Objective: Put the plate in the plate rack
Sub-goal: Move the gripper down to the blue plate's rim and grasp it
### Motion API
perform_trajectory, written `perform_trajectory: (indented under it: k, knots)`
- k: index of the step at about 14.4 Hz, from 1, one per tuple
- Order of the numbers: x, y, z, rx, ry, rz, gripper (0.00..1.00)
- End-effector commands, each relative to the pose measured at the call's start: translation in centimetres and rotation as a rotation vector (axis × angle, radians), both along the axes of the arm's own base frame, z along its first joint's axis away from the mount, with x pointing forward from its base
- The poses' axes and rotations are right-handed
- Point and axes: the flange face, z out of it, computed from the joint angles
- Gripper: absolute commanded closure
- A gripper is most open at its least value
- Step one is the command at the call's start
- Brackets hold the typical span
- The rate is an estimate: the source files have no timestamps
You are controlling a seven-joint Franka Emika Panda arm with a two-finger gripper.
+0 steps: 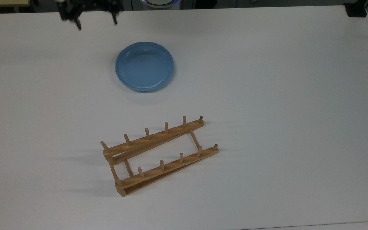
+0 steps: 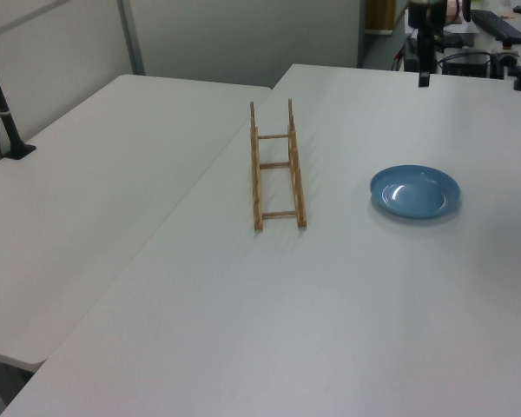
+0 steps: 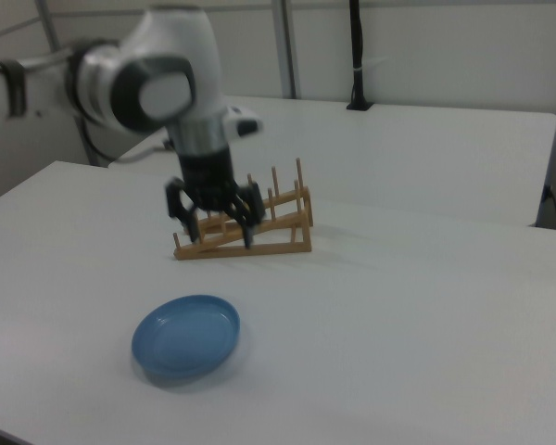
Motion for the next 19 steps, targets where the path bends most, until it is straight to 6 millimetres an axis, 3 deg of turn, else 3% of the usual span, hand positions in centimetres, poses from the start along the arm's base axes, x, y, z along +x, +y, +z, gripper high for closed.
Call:
perform_trajectory:
  k: [1, 7, 12, 14, 16, 18, 19]
  knots:
    - [-1.0, -1.1, -7.8, -0.017, -0.056, 0.01, 0.0]
    - [-0.3, -1.1, -15.2, 0.002, 0.047, -0.003, 0.01]
    - [0.0, -0.6, -19.1, 0.021, 0.11, -0.093, 0.02]
    - [0.1, -0.4, -19.8, 0.033, 0.121, -0.143, 0.03]
    - [0.2, 0.1, -20.0, 0.058, 0.12, -0.211, 0.13]
    - [0.3, 0.4, -20.0, 0.06, 0.12, -0.246, 0.32]
    - [0.3, 0.6, -20.0, 0.061, 0.12, -0.247, 0.46]
